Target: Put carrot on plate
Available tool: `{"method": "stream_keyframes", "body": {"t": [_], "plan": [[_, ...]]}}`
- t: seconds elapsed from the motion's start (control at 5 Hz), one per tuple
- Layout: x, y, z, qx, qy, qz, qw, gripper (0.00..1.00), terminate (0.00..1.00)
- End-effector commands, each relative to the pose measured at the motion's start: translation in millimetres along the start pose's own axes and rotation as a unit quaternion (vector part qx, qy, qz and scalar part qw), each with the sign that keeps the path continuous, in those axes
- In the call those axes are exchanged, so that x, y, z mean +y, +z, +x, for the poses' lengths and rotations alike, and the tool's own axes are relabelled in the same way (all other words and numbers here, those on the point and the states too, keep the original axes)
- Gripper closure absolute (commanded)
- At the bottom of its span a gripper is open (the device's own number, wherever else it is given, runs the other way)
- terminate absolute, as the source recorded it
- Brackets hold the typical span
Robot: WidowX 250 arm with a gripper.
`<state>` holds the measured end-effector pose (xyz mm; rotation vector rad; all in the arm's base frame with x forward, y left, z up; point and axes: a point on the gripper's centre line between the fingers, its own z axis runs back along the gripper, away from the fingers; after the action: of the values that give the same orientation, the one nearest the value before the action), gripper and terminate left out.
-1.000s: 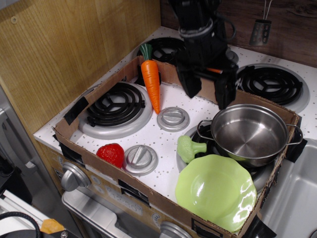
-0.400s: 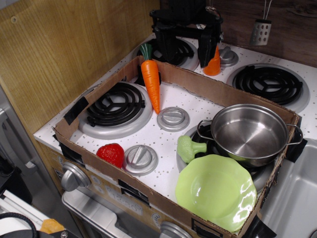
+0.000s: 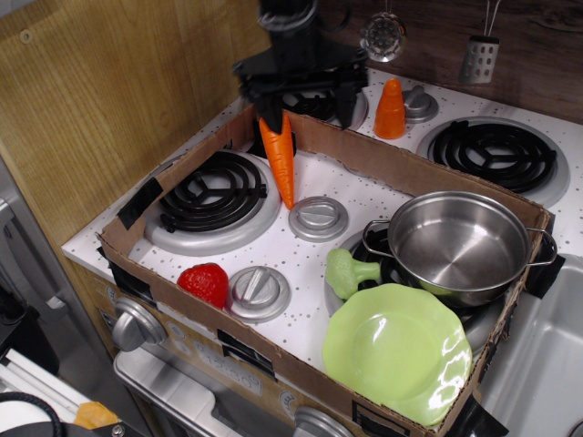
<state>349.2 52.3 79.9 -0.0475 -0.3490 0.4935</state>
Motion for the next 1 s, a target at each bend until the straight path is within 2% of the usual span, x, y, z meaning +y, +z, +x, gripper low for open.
{"method": "stream_keyframes", "body": {"t": [0.0,0.2,0.4,0.6,0.8], "plan": [[16.4,4.6,15.5,-0.070,-0.057,0.052,0.9945,0.00,0.00],[19.8,-0.9,19.4,-0.047,-0.090,0.092,0.9906,0.00,0.00],[26.4,-16.6,19.6,-0.067,-0.085,0.122,0.9865,0.00,0.00],[26.5,-29.3,20.1,-0.070,-0.069,0.104,0.9897,0.00,0.00],[25.7,-38.7,21.4,-0.088,-0.059,0.103,0.9891,0.00,0.00]]}}
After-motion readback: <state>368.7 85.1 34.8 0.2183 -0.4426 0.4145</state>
